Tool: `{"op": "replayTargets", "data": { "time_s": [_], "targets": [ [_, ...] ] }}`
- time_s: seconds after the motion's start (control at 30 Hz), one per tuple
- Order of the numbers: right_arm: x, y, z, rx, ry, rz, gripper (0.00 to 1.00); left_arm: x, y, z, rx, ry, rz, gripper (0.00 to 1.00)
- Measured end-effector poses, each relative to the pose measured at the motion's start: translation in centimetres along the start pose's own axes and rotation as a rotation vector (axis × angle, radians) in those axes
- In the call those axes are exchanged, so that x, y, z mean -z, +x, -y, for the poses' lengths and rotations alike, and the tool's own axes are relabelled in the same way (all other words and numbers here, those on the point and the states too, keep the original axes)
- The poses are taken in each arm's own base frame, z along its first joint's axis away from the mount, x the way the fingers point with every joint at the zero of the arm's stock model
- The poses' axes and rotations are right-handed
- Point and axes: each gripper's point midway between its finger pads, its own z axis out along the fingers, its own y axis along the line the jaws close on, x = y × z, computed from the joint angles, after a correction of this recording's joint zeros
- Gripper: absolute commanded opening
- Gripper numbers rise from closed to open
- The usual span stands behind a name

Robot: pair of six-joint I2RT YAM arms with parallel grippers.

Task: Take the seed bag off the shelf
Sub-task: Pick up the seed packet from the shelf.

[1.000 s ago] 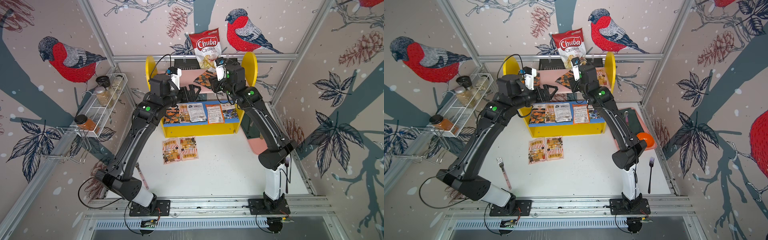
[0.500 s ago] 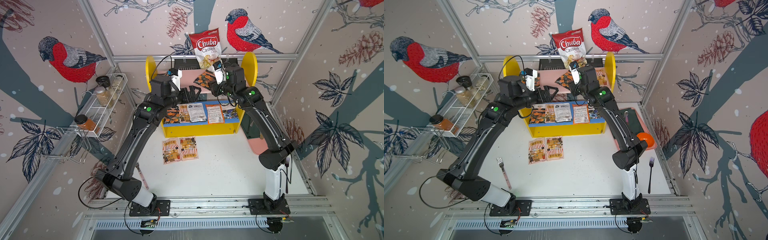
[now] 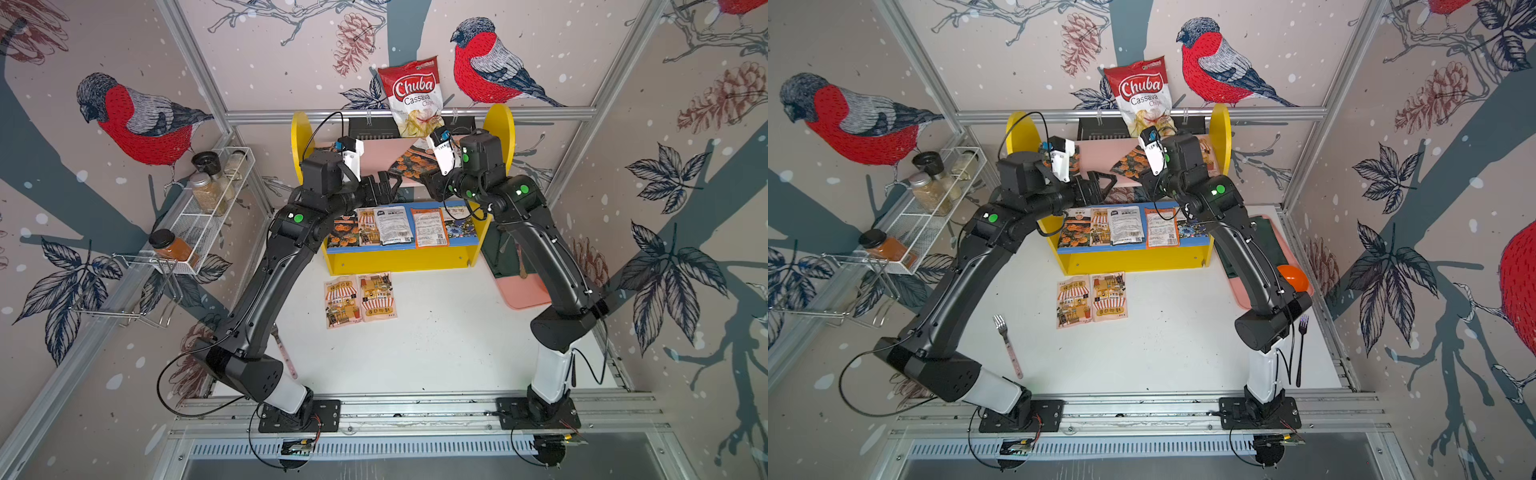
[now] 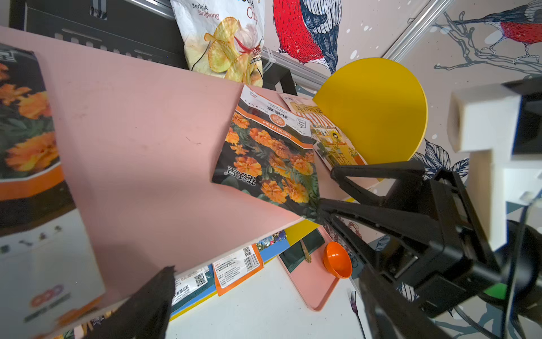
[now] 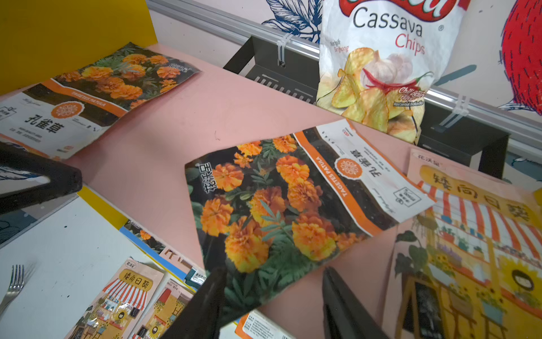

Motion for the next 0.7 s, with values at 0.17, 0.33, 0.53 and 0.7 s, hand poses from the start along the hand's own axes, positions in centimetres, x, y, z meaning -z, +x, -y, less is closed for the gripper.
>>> {"op": "replayTargets", "data": {
  "time_s": [0.17, 0.33, 0.53, 0.7],
  "targets": [
    [1.2, 0.4, -0.1, -0.007, -0.012, -0.005, 0.55, 0.0, -0.1, 0.1, -0.001, 0.004, 0.002, 0.97],
    [2.2, -0.9, 0.1, -0.048, -0.018, 0.05, 0.56, 0.0, -0.1, 0.2, -0.001, 0.008, 0.001, 0.97],
    [1.2, -2.5, 0.1, -0.068, -0.016, 0.115, 0.56, 0.2, -0.2, 0.3, -0.005, 0.02, 0.012, 0.97],
    [-0.7, -3.3, 0.2, -0.07, -0.006, 0.14, 0.56, 0.5, 0.0, 0.4, -0.009, 0.023, 0.01, 0.98]
  ]
}}
